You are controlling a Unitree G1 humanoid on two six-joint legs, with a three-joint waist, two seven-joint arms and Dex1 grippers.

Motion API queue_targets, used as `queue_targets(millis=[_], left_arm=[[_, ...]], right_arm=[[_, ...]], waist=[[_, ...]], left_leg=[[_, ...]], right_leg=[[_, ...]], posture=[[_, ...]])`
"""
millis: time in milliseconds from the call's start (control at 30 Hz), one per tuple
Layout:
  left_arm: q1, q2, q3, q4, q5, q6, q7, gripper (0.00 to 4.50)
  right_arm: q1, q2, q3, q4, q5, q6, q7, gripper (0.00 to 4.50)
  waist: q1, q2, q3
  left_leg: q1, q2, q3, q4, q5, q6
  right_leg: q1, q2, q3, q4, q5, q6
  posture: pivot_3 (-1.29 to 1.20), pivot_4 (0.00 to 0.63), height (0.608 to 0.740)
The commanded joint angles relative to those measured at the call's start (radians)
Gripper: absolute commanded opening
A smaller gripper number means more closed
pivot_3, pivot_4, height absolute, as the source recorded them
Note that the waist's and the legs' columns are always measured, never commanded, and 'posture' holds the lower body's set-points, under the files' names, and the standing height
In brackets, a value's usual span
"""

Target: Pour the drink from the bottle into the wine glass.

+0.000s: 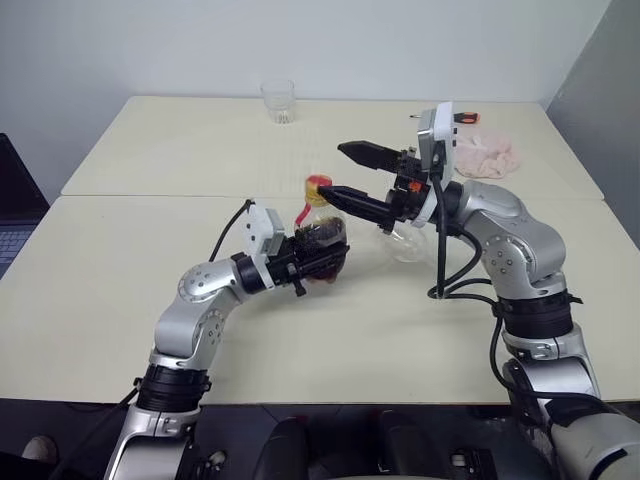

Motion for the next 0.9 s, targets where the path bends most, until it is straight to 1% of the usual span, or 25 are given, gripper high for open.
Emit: queue_targets(millis=[33,333,633,900], left_arm=[[-0.016,0.006,0.019,-0.044,-0.021,-0.031,-0.015,1.7],[-0.018,0.009,0.019,-0.042,-0.021,-0.033,-0.02,1.7],[-0.012,0.012,0.026,-0.048,-0.021,-0.035,-0.019,1.7],[-0.015,0.011,0.028,-0.04,-0.021,-0.036,-0.022,1.7]], right_arm=[[-0.001,-0.014,-0.024,-0.001,-0.007,-0.013,0.0,4.48],[0.003,-0.022,-0.03,-0.007,-0.004,-0.008,-0.006,4.48],[0.049,-0.087,-0.049,-0.029,0.01,0.005,0.009,4.48],[0.074,-0.112,-0.069,-0.043,0.022,0.013,0.01,4.48]], waist=[[0.0,0.0,0.0],[0.0,0.0,0.0],[0.0,0.0,0.0],[0.001,0.0,0.0]], left_leg=[[0.0,0.0,0.0,0.0,0.0,0.0],[0.0,0.0,0.0,0.0,0.0,0.0],[0.0,0.0,0.0,0.0,0.0,0.0],[0.0,0.0,0.001,0.0,0.0,0.0]], right_leg=[[0.0,0.0,0.0,0.0,0.0,0.0],[0.0,0.0,0.0,0.0,0.0,0.0],[0.0,0.0,0.0,0.0,0.0,0.0],[0.0,0.0,0.0,0.0,0.0,0.0]], posture=[[0.0,0.15,0.74],[0.0,0.15,0.74],[0.0,0.15,0.74],[0.0,0.15,0.74]])
